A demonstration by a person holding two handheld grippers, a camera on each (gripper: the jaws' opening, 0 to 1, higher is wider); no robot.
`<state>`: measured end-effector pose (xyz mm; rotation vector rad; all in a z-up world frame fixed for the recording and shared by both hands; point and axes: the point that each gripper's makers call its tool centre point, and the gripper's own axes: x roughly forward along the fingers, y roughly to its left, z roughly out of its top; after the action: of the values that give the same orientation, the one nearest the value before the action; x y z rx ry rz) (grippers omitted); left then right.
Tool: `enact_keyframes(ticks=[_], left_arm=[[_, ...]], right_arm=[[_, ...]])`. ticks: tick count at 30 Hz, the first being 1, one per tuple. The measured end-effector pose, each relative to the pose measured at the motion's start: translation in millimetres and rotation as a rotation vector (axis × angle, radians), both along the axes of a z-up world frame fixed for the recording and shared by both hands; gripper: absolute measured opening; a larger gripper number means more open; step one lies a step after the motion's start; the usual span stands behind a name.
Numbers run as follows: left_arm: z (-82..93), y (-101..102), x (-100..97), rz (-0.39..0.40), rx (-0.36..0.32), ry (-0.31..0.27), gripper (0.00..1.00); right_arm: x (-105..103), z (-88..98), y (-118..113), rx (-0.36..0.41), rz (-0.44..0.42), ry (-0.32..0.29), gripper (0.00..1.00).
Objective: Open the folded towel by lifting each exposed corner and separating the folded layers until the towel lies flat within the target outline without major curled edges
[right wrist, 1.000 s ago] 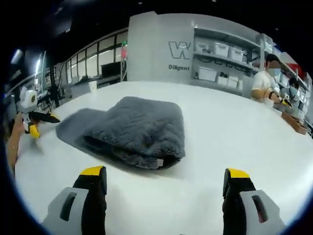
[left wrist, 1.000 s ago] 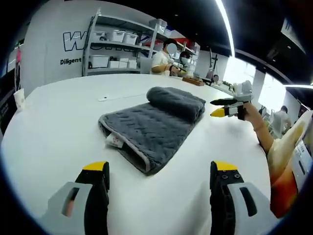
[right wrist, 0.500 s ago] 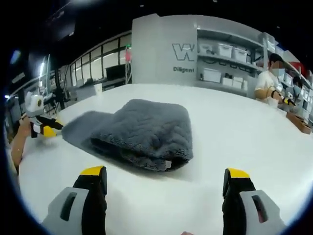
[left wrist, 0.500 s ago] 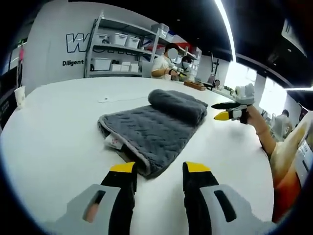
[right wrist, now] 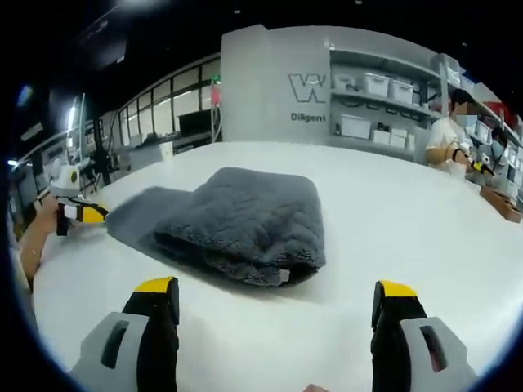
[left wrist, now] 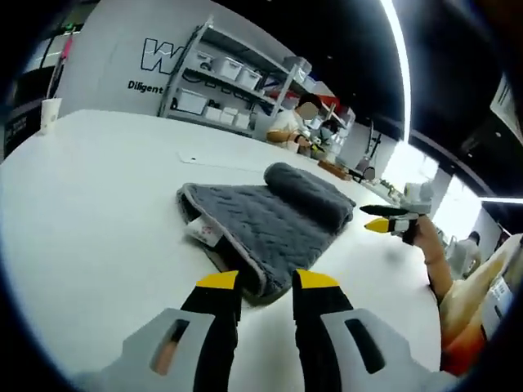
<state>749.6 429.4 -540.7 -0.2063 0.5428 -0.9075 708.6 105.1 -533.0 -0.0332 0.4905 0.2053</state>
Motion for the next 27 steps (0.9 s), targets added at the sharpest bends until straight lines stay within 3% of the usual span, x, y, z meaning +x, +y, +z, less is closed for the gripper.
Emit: enact_keyframes(ticks=[8,27], left_arm=[[-4.9,0,0.4,0.004,0.015,0.001,0.07],[1.4,18,10.7,0.066,0.026,-0.031,0.04]], right_arm=[[-1,-0.5,2,0.001,0.000,-0.001,0.97],[-2,0.4,3,-0.005,0.011,0.001,0.97]])
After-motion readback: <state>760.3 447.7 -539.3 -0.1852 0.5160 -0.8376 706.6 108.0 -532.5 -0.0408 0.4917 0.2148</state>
